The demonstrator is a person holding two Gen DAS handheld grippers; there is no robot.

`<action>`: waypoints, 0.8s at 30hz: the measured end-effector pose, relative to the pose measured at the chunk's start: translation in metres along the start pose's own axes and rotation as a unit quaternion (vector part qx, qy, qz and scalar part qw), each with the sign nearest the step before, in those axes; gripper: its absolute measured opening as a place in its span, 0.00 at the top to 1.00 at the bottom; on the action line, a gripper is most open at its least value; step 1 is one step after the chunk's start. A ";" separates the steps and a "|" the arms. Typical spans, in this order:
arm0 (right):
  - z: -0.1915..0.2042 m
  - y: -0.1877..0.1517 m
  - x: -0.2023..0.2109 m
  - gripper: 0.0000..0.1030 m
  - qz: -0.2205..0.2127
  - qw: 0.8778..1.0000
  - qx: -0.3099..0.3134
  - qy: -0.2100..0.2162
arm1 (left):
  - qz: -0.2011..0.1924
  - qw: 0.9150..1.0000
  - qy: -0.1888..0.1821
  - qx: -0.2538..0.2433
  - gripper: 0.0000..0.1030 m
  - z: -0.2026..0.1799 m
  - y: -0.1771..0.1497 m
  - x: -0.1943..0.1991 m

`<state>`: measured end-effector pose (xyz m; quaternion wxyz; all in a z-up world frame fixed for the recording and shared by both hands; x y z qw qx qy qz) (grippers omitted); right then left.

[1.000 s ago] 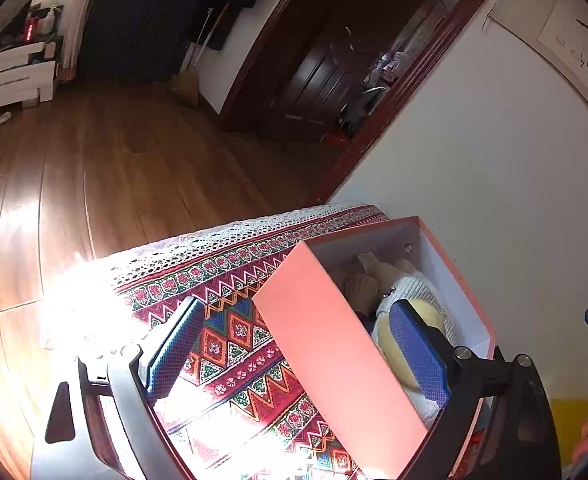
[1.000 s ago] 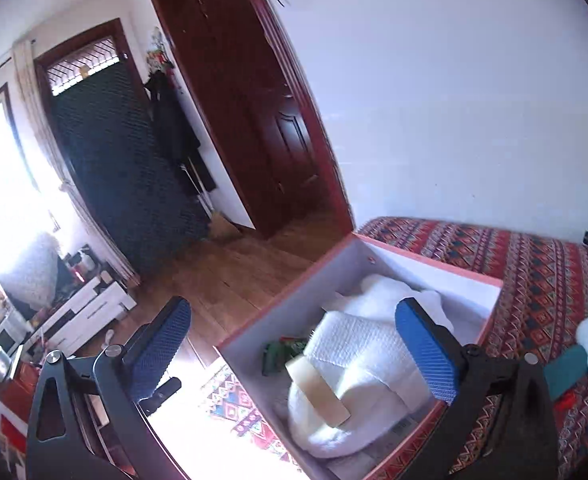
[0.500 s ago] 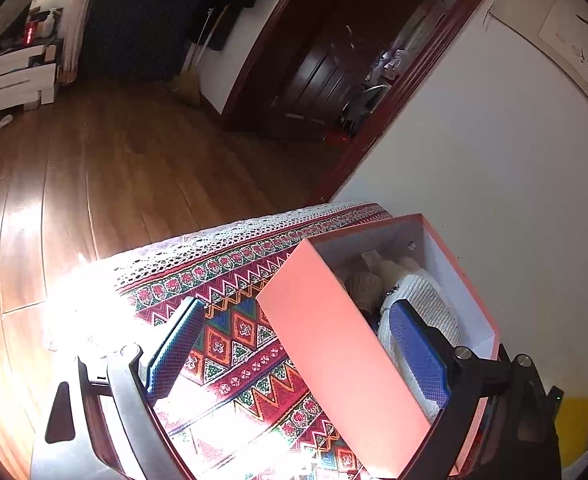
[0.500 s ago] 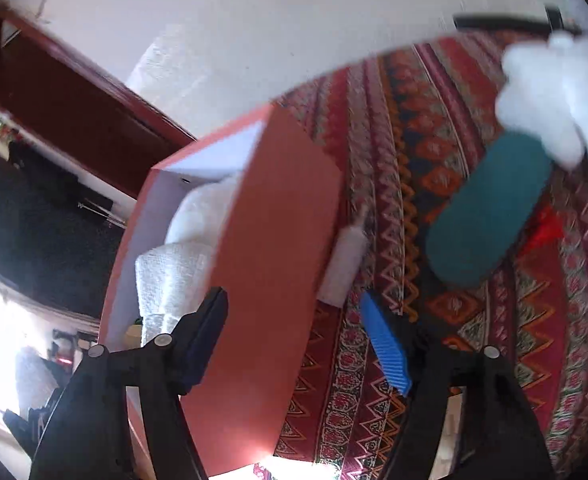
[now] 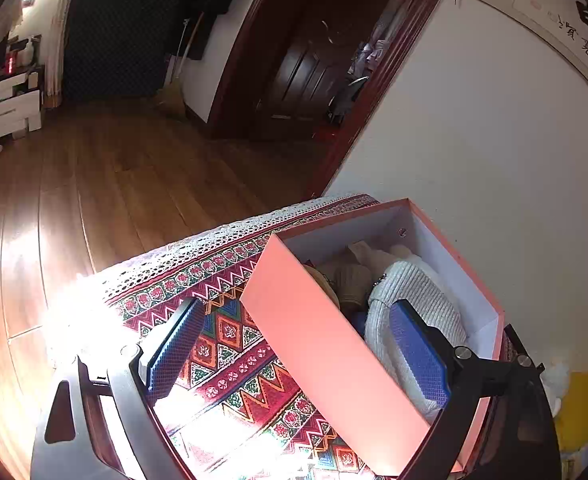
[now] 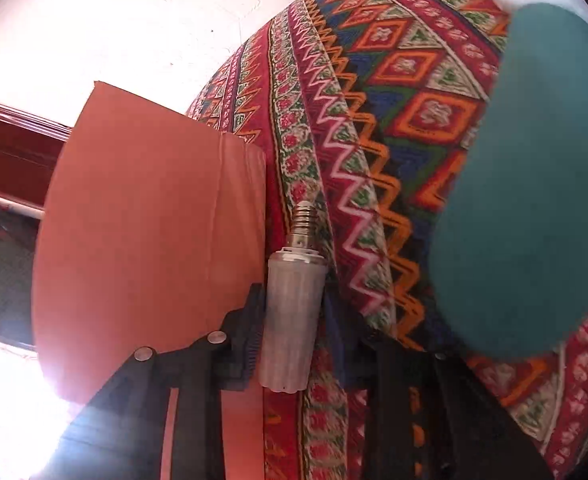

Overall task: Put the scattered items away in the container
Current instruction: 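Grasp the white bulb-shaped item with the right tool, then drop the white bulb into the pink box with the right tool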

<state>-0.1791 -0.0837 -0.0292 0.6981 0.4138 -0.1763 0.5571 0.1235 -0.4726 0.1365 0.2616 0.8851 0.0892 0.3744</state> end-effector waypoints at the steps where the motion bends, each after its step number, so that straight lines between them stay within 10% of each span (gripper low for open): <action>1: -0.001 -0.002 0.010 0.73 0.000 1.000 0.003 0.001 | 0.002 1.000 -0.002 0.002 0.09 0.000 -0.001 0.000; 7: 0.040 0.001 0.118 0.74 -0.069 0.994 0.088 -0.010 | 0.006 1.000 -0.001 0.006 0.09 0.008 -0.002 0.003; 14: 0.216 -0.004 0.202 0.72 -0.129 0.957 0.247 0.084 | 0.001 1.000 -0.002 0.020 0.09 0.016 0.005 0.008; 17: 0.263 -0.004 0.211 0.15 -0.166 0.947 0.266 0.074 | -0.005 1.000 -0.003 0.019 0.09 0.015 0.007 0.012; 24: 0.249 -0.034 0.264 0.13 -0.235 0.921 0.306 0.049 | -0.004 1.000 -0.022 0.009 0.09 0.003 0.002 0.015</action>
Point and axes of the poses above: each gripper's, at about its wrist camera, not at the fingertips, and x roughly against the way its jaws point, z to its left, y to its top, the point moved 2 cm from there along -x, roughly the way its jaws point, and after that the axes turned 15 degrees about x, right-handed, at the moved point
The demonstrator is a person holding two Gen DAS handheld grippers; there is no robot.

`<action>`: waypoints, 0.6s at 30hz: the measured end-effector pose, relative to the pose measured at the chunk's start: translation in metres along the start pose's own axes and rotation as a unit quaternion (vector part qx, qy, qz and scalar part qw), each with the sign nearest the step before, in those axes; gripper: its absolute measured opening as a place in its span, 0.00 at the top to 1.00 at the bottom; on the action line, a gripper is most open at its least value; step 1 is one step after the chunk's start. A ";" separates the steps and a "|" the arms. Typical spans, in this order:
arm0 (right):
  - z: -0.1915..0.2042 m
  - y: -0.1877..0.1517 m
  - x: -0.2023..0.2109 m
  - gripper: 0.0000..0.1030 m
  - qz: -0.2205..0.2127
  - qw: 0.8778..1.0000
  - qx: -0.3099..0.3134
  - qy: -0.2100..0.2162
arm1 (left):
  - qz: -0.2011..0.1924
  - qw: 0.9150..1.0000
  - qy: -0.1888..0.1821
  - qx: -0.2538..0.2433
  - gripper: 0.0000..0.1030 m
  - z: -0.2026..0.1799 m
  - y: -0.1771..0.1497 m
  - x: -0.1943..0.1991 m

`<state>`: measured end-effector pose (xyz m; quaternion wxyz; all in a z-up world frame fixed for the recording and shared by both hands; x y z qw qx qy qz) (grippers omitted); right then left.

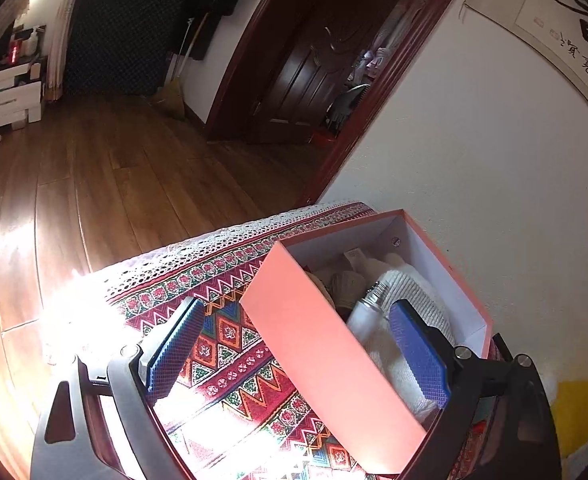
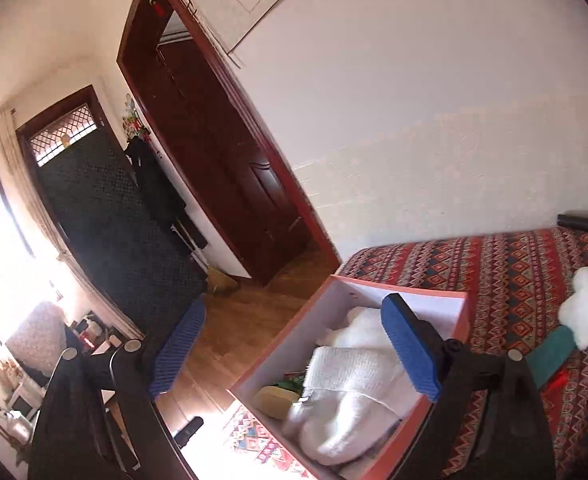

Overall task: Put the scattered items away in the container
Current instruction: 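Drop the white bulb into the pink box with the right tool, then grasp the teal oval pad with the left tool and lift it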

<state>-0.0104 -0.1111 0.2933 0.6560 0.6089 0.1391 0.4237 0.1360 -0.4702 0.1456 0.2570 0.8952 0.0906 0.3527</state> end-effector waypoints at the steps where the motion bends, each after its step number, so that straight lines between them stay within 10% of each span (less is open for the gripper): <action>1: -0.013 -0.012 0.017 0.12 -0.005 1.000 -0.005 -0.014 | 0.000 1.000 -0.008 -0.009 0.09 -0.007 -0.004 0.002; 6: -0.119 -0.093 0.106 0.12 -0.025 0.989 -0.077 -0.122 | -0.010 0.992 -0.054 -0.118 0.09 -0.070 -0.051 0.020; 9: -0.174 -0.154 0.159 0.12 -0.038 0.966 -0.114 -0.229 | 0.043 0.969 -0.117 -0.214 0.09 -0.130 -0.113 0.018; 13: -0.224 -0.209 0.186 0.12 -0.002 0.944 -0.142 -0.297 | 0.233 0.897 -0.187 -0.327 0.09 -0.221 -0.213 -0.042; 18: -0.258 -0.191 0.202 0.12 -0.050 0.952 -0.182 -0.242 | 0.298 0.813 -0.078 -0.494 0.09 -0.302 -0.304 -0.144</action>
Point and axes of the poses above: each gripper's, at about its wrist camera, not at the fingertips, and x roughly against the way its jaws point, z to its left, y to its top, the point moved 2 cm from there along -x, roughly the way its jaws point, and after that the axes turned 15 degrees about x, right-handed, at the moved point
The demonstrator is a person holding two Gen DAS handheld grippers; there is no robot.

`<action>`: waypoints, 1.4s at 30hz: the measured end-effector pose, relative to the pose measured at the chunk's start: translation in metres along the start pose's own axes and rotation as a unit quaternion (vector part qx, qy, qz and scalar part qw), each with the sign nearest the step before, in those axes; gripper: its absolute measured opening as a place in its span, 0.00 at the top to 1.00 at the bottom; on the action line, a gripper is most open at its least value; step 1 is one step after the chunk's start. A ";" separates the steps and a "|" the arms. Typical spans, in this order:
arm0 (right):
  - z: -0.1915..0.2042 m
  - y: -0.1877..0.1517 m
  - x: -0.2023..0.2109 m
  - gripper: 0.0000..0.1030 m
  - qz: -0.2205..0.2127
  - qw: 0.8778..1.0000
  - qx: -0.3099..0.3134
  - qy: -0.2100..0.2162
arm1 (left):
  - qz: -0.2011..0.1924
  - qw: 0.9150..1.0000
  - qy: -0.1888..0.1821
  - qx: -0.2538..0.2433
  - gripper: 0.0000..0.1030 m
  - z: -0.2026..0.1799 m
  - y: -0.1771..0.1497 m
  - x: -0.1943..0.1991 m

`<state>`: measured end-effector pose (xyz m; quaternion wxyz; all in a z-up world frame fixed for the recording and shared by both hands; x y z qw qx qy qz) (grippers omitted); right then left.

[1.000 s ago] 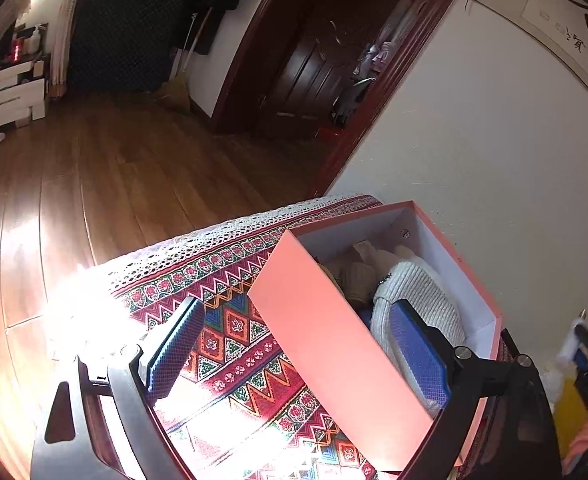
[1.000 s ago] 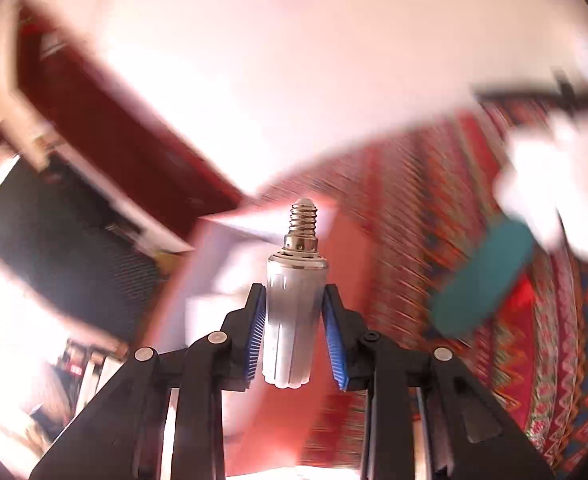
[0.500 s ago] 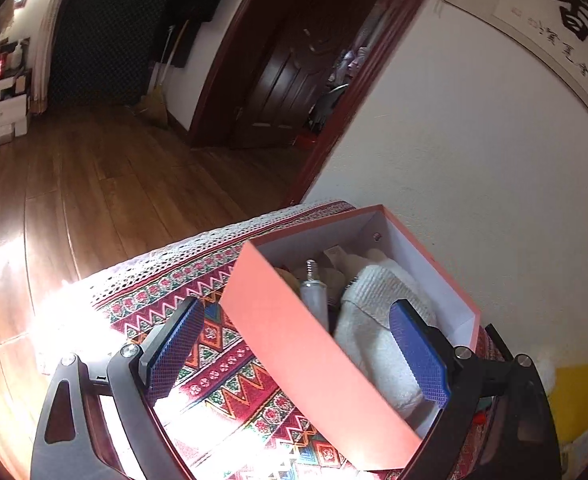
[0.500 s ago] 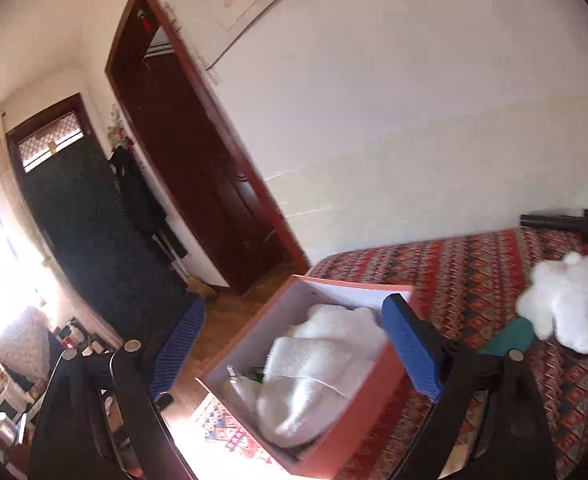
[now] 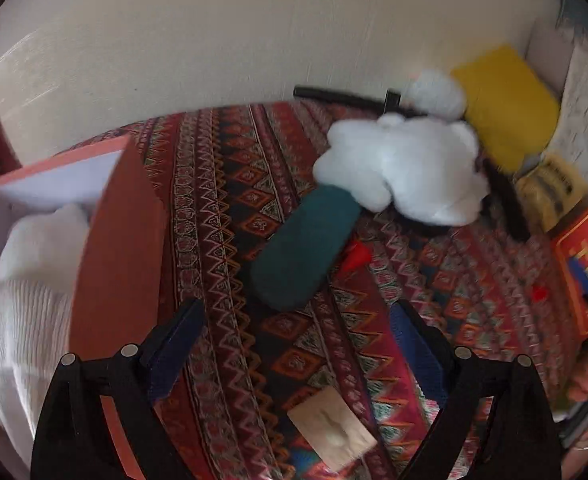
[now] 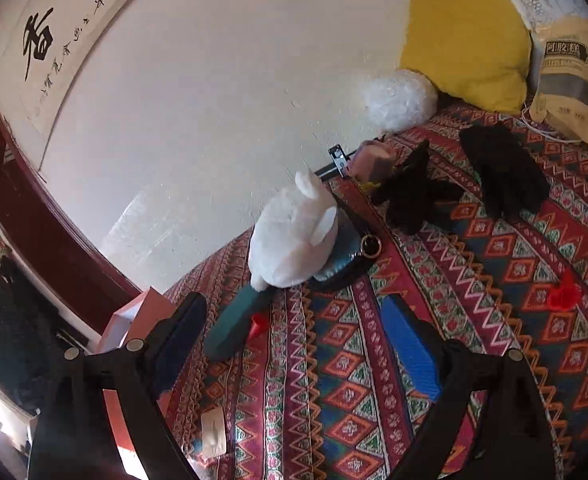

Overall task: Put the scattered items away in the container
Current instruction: 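Grasp the teal oval pad with the left tool and lift it, then drop the teal pad into the pink box with the left tool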

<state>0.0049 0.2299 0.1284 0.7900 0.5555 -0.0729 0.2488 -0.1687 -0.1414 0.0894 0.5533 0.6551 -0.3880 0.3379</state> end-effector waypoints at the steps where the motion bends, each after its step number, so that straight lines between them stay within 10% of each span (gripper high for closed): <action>1: -0.001 0.005 0.000 0.12 -0.008 1.000 0.001 0.004 | 0.024 0.999 0.029 -0.023 0.09 -0.006 0.008 -0.021; 10: -0.056 -0.004 -0.022 0.12 0.006 0.994 -0.099 0.036 | 0.131 0.976 0.079 -0.154 0.09 -0.044 0.021 -0.124; 13: -0.061 -0.006 -0.024 0.12 0.013 0.992 -0.116 0.050 | 0.143 0.977 0.068 -0.144 0.11 -0.049 0.034 -0.142; 15: -0.060 -0.005 -0.024 0.12 0.018 0.992 -0.112 0.057 | 0.147 0.980 0.041 -0.131 0.30 -0.050 0.037 -0.144; 21: -0.066 -0.010 -0.030 0.12 0.037 0.991 -0.119 0.050 | 0.137 0.987 0.027 -0.078 0.32 -0.031 0.022 -0.122; 35: -0.066 -0.014 -0.025 0.12 0.046 0.990 -0.128 0.036 | 0.007 0.992 -0.087 0.088 0.33 0.015 0.007 0.108; 42: -0.065 -0.013 -0.019 0.12 0.039 0.990 -0.129 0.029 | -0.114 0.983 0.053 0.132 0.32 0.115 0.027 0.244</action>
Point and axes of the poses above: each gripper's, at about its wrist camera, not at the fingertips, and x roughly against the way its jaws point, z to its left, y to its top, the point moved 2 cm from there along -x, roughly the way its jaws point, and after that the axes turned 15 degrees about x, right-handed, at the moved point
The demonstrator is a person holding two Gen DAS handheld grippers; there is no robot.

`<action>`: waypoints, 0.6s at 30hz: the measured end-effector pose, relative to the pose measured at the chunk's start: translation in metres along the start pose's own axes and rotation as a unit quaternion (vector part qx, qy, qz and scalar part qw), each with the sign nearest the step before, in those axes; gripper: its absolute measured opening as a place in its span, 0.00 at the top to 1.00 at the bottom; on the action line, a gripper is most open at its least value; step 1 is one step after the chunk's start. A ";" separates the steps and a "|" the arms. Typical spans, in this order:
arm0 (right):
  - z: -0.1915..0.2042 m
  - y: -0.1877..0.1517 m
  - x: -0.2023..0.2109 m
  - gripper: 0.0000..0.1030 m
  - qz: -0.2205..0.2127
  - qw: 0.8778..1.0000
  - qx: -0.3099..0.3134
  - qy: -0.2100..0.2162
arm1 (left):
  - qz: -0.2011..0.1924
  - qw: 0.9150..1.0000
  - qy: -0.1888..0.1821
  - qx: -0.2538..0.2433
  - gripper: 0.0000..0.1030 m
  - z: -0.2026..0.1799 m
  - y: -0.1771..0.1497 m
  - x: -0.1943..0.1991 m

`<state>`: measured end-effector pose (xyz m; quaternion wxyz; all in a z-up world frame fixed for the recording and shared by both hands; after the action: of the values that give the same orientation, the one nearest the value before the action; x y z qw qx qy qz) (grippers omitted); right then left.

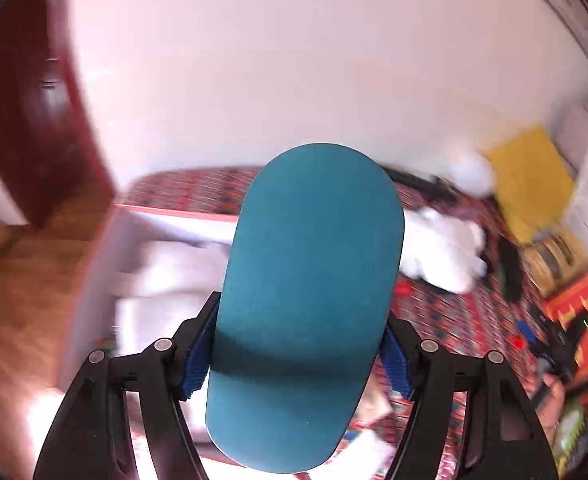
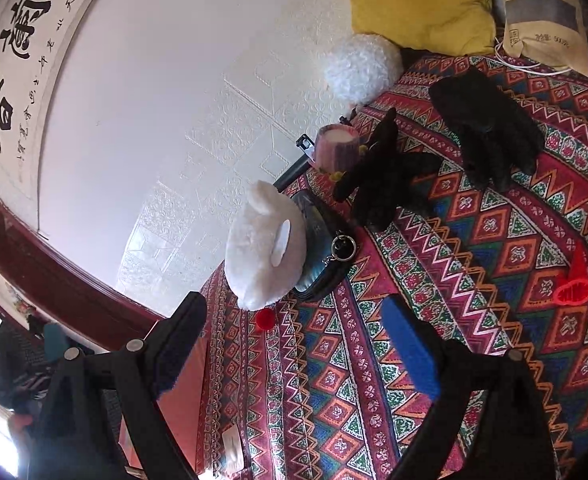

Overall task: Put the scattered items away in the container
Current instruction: 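Drop the teal pad into the pink box with the left tool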

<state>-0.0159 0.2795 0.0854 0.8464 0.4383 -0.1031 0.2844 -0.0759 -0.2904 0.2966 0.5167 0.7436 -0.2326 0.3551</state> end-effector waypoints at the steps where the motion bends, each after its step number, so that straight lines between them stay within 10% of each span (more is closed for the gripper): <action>1: 0.001 0.000 0.000 0.12 0.000 1.000 0.001 0.000 | -0.018 0.999 0.035 0.006 0.32 0.016 0.011 0.004; 5: 0.005 0.000 -0.002 0.12 0.001 1.000 0.008 0.003 | -0.080 0.985 0.152 0.032 0.18 0.069 0.037 0.024; 12: 0.008 0.000 0.000 0.12 -0.005 1.000 0.011 0.005 | -0.087 0.985 0.123 0.081 0.17 0.096 0.040 0.043; 18: -0.004 0.003 0.007 0.12 -0.016 1.000 -0.014 0.007 | -0.073 0.993 0.086 0.035 0.17 0.036 0.027 0.029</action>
<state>-0.0120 0.2869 0.0878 0.8575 0.4264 -0.0942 0.2721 -0.0667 -0.3337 0.3274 0.5331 0.7426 -0.1203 0.3871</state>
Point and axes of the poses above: each gripper's, at about its wrist camera, not at the fingertips, and x roughly against the way its jaws point, z to its left, y to its top, the point moved 2 cm from there along -x, roughly the way its jaws point, and after that the axes turned 15 degrees about x, right-handed, at the moved point
